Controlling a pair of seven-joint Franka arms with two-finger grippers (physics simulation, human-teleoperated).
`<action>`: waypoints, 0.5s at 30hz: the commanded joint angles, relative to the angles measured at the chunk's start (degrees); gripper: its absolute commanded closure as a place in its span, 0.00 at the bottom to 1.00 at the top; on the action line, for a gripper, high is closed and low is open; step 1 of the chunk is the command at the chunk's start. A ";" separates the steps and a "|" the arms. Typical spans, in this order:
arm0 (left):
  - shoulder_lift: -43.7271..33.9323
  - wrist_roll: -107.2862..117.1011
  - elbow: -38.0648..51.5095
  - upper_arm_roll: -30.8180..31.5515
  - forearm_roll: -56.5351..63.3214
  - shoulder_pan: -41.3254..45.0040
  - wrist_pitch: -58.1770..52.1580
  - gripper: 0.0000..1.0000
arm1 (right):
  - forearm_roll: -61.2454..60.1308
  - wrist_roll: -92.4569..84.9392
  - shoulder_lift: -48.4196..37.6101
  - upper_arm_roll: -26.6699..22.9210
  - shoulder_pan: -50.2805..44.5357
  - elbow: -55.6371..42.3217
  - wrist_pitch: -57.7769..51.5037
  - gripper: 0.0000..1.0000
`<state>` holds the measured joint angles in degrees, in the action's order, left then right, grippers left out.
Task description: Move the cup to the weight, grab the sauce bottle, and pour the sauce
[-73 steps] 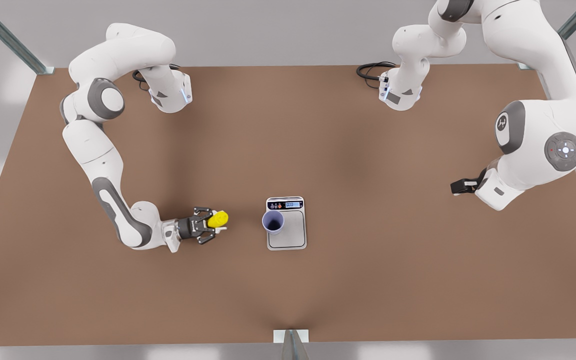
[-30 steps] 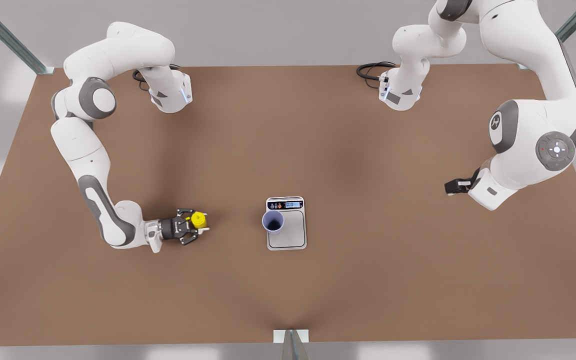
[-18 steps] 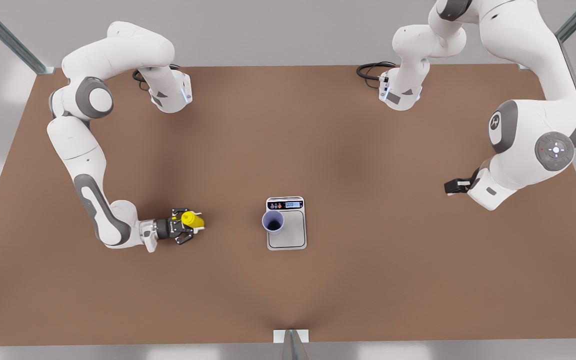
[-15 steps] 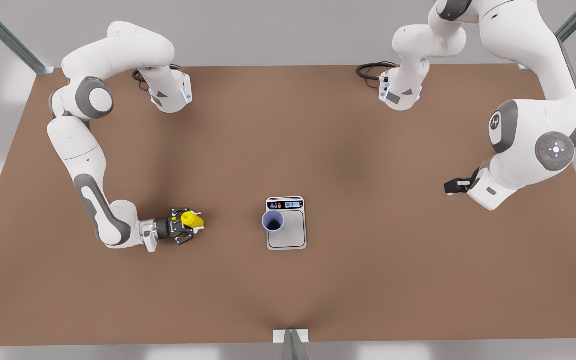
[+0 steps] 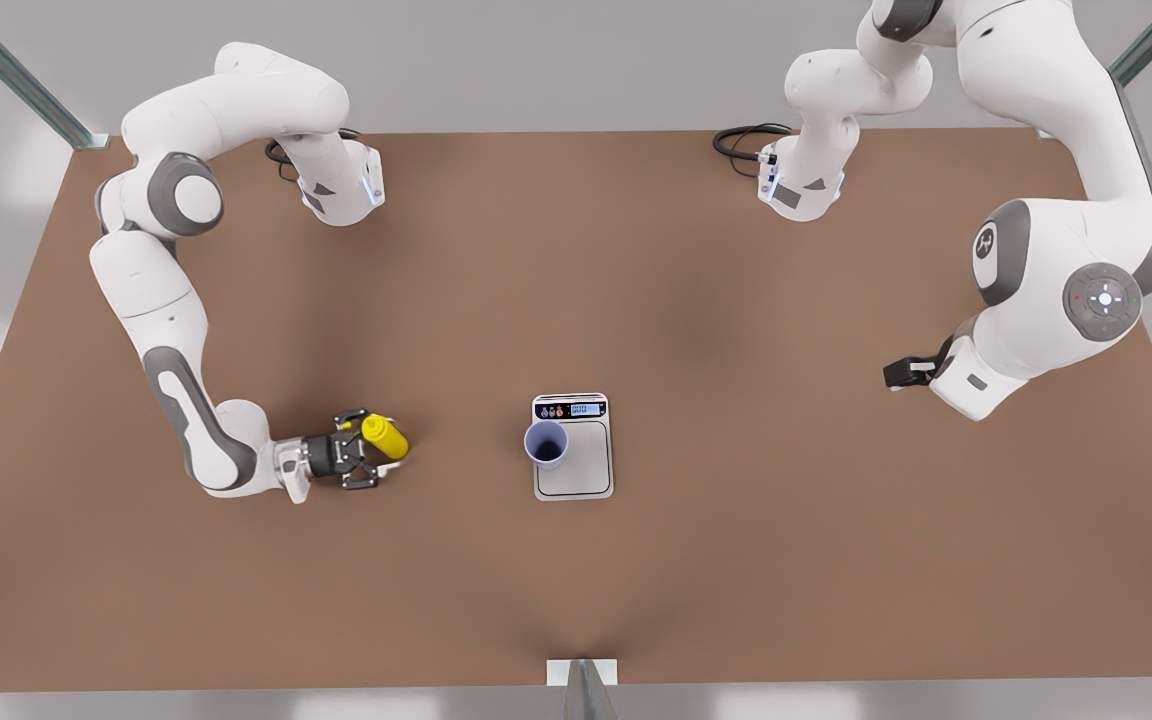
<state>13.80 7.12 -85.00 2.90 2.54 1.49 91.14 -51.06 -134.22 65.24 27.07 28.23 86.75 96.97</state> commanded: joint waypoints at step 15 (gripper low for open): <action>0.00 0.00 0.01 0.00 0.01 0.00 0.00 0.00 | 52.81 114.93 -43.79 -5.53 -4.14 -1.49 4.54 0.00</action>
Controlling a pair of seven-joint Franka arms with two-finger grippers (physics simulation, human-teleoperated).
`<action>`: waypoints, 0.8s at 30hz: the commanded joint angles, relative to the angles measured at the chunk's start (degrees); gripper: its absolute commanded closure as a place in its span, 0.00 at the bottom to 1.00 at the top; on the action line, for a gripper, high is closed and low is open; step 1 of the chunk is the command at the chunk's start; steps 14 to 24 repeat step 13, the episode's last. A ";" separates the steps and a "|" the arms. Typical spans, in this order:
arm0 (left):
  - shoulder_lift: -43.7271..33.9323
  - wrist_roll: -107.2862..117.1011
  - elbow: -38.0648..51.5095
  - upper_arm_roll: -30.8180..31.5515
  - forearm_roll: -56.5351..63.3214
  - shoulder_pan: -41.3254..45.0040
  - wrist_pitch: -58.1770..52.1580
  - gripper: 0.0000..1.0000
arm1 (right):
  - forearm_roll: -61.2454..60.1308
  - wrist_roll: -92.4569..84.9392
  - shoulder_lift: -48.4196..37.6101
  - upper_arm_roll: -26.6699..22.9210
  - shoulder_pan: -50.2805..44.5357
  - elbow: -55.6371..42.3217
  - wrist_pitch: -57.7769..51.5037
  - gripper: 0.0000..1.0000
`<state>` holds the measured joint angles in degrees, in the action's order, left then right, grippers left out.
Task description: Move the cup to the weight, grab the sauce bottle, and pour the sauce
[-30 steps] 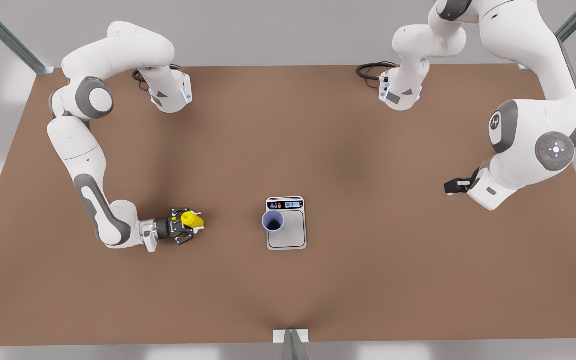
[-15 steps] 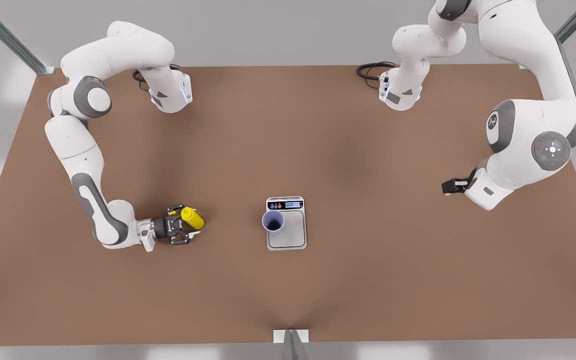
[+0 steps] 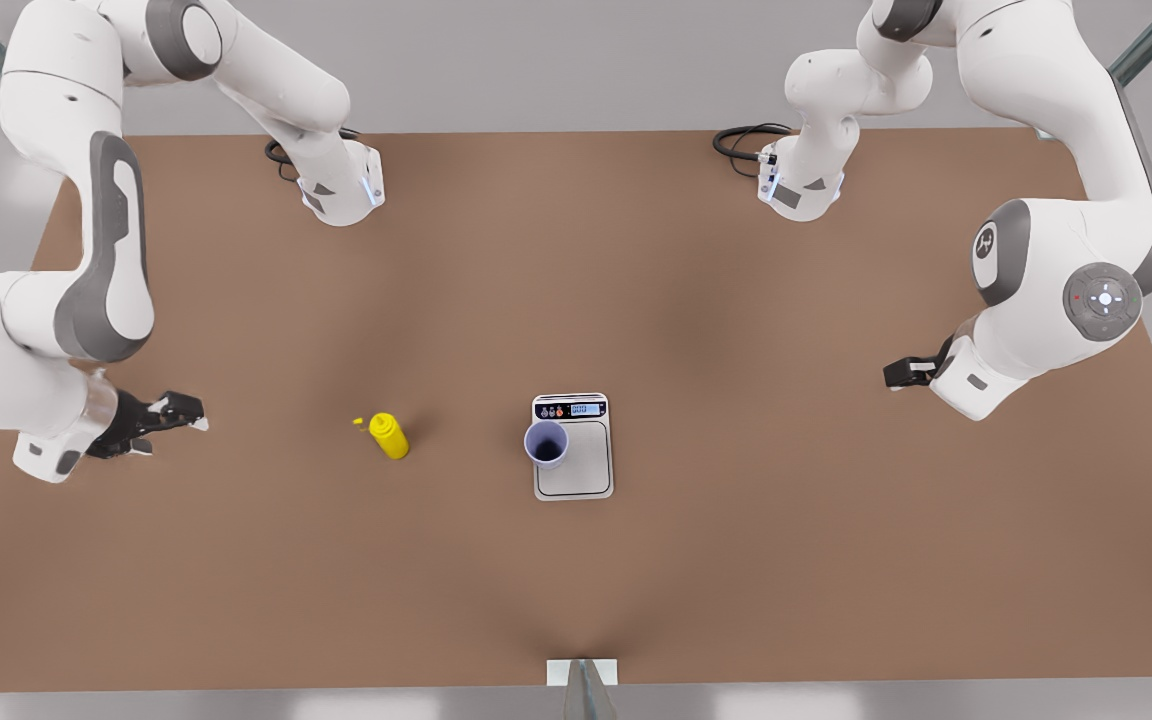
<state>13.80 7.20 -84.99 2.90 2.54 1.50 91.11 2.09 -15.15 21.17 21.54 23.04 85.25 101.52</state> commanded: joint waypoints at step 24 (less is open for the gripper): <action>0.00 0.01 0.00 0.09 0.01 0.00 0.03 0.00 | 4.33 15.06 -0.08 -13.80 -20.58 -8.00 -5.72 0.00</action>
